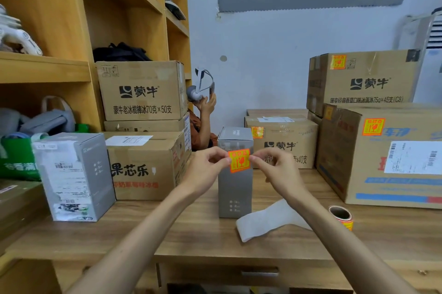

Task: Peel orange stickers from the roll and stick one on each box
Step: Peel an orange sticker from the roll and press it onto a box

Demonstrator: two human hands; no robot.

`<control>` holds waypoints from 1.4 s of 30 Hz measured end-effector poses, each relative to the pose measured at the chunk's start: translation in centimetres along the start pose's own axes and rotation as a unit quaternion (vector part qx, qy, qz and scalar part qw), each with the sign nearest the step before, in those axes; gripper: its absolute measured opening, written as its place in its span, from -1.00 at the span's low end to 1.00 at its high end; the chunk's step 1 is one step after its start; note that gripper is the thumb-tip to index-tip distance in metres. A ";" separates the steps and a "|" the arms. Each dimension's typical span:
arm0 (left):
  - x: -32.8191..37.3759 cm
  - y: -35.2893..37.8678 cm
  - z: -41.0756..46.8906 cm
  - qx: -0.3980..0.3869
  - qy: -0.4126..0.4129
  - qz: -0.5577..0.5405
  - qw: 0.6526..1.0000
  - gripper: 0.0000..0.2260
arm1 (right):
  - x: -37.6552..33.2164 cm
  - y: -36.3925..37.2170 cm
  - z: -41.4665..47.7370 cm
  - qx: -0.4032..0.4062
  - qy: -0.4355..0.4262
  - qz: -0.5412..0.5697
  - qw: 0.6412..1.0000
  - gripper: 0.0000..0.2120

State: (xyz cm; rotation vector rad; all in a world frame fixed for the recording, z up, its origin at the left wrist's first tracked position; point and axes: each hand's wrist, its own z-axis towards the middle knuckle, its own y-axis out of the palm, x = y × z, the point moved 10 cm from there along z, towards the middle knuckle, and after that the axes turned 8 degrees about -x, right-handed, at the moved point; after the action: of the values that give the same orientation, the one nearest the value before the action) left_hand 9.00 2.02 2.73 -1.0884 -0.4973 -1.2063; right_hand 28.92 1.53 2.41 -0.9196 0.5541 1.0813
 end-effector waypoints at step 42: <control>0.6 -2.3 2.3 0.133 0.114 0.218 0.960 -0.92 | -2.6 3.5 3.4 0.080 -0.150 -0.217 0.961 -0.87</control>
State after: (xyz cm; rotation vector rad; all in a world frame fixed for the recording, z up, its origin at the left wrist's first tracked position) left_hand 7.60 3.81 5.19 -0.7639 -0.2141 -0.8328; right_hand 24.48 3.73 4.96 -0.6766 0.1711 0.7448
